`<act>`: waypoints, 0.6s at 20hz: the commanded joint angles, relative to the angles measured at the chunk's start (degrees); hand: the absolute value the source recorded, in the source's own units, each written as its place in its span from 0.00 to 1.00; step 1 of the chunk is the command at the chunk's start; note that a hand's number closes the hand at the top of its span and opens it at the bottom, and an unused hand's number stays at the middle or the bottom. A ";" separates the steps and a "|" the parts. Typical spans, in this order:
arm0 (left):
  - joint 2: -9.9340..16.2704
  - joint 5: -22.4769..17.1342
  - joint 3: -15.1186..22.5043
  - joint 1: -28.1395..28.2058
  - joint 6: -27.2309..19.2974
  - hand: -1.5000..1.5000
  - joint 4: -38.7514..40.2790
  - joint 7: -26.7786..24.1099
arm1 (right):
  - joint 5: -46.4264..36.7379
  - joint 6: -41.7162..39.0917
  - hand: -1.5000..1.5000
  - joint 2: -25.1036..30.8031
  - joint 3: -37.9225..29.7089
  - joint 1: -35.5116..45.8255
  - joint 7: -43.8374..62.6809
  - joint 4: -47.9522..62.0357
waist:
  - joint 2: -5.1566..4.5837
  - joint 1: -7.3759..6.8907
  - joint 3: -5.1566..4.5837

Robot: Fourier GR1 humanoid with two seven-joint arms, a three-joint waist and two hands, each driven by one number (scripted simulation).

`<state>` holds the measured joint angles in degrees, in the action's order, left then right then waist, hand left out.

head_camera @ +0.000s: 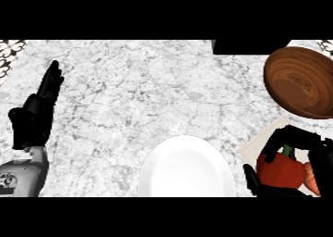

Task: Pick the bell pepper from the plate and place it in the bowl

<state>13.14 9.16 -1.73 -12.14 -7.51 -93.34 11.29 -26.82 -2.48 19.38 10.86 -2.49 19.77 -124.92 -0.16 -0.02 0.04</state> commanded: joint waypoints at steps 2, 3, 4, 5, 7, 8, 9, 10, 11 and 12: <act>-1.49 2.19 1.89 1.62 -0.99 0.50 -1.09 -0.43 | 10.71 -0.58 1.00 1.51 -14.97 8.25 -6.29 12.25 | 0.01 -0.44 0.02; -0.05 0.10 -0.07 0.15 0.83 0.50 0.41 -1.34 | 9.69 0.17 1.00 1.85 -16.18 11.33 -8.21 17.60 | -0.09 -0.62 0.01; -0.32 -0.13 -0.53 0.32 0.54 0.50 -0.01 -0.69 | 10.62 -0.21 1.00 2.94 -17.95 11.21 -12.00 20.14 | -0.02 -0.47 0.01; -1.20 1.40 0.96 1.79 -0.44 0.50 -2.18 -0.32 | 13.77 -1.10 1.00 2.28 -19.23 15.00 -9.56 21.31 | 0.04 -0.68 0.00; -1.50 0.55 0.51 0.95 0.09 0.50 -0.62 -0.95 | 13.43 0.15 1.00 3.09 -21.82 14.06 -19.24 29.61 | -0.03 -0.57 0.03; 1.44 -1.55 -2.02 -0.24 2.85 0.50 2.03 -2.90 | 12.00 -0.38 1.00 6.99 -24.59 15.49 -21.91 33.05 | -0.22 -0.71 0.04; 2.04 -1.74 -3.17 -2.09 2.79 0.50 2.81 -2.55 | 9.38 1.60 1.00 6.26 -23.49 19.46 -20.98 36.34 | -0.21 -0.87 0.00; -1.48 1.04 0.55 -0.58 0.25 0.50 2.10 -2.81 | 9.60 1.05 1.00 8.60 -25.65 19.01 -24.95 39.87 | -0.23 -0.79 0.03; 0.05 -1.07 -1.08 -3.66 2.09 0.50 2.78 -1.54 | 8.56 1.58 1.00 10.07 -25.91 25.65 -24.30 45.65 | -0.58 -1.83 0.05; -0.97 0.72 0.42 -2.75 0.76 0.50 0.84 0.94 | 4.99 4.99 1.00 8.33 -24.07 26.37 -26.53 49.01 | -0.38 -1.80 0.05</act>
<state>12.90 9.03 -2.27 -13.50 -6.32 -91.78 9.85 -17.87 -1.06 26.07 -11.54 16.73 -0.50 -89.11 -0.42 -1.10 0.07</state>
